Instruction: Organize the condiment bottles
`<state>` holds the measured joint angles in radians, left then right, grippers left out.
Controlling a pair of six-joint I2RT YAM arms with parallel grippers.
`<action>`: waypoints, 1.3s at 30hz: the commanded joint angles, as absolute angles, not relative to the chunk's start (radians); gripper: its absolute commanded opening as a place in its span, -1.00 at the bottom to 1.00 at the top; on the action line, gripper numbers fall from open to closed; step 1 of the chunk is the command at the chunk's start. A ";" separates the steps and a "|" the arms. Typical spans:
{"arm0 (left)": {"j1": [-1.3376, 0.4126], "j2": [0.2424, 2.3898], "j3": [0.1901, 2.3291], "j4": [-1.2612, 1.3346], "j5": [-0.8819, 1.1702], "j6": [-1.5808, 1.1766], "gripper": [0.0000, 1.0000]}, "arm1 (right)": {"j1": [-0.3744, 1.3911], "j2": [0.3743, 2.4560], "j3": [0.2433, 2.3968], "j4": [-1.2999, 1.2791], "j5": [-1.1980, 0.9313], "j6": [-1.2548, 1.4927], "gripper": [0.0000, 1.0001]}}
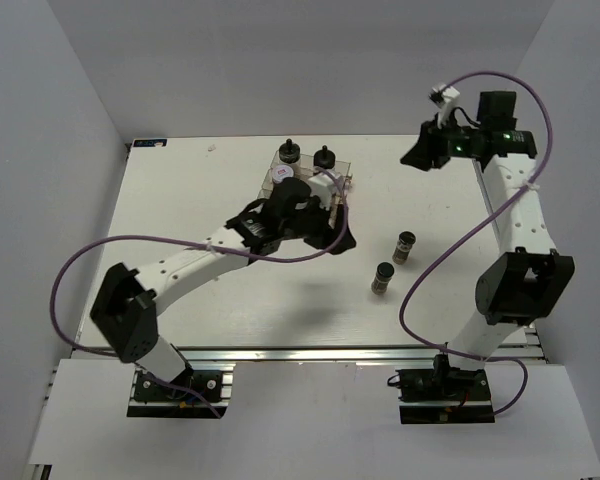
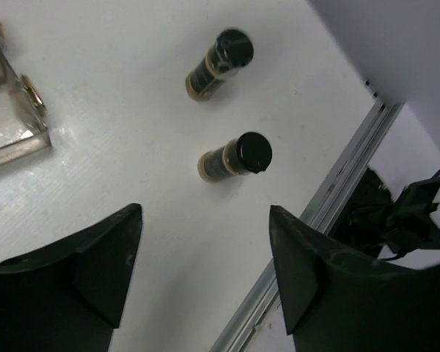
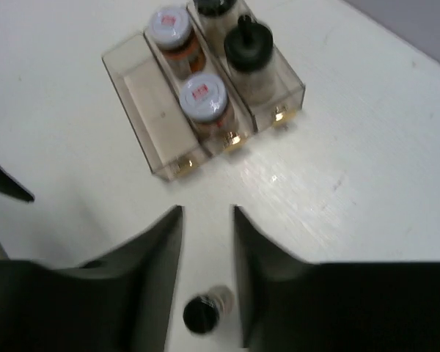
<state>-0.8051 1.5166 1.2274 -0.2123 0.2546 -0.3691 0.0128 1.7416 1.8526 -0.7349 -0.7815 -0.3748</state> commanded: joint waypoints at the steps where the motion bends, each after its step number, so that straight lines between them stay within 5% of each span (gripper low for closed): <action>1: -0.870 1.594 1.359 -0.282 0.206 -0.351 0.63 | -0.032 1.704 1.718 -0.833 -0.870 -0.429 -0.11; 4: -0.926 1.725 1.512 -0.392 0.128 -0.351 0.73 | -0.058 1.634 1.606 -0.842 -0.830 -0.411 0.15; 15: -1.063 2.032 1.897 -0.638 -0.055 -0.367 0.83 | -0.110 1.459 1.428 -0.735 -0.716 -0.313 0.22; 39: -1.144 2.198 1.991 -0.712 -0.235 -0.370 0.49 | -0.176 1.477 1.413 -0.715 -0.709 -0.270 0.23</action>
<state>-1.1366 2.2059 1.9484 -0.7040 -0.1898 -0.3676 -0.1745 1.4689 1.4082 -0.7315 -0.7021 -0.2832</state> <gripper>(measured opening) 0.754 0.615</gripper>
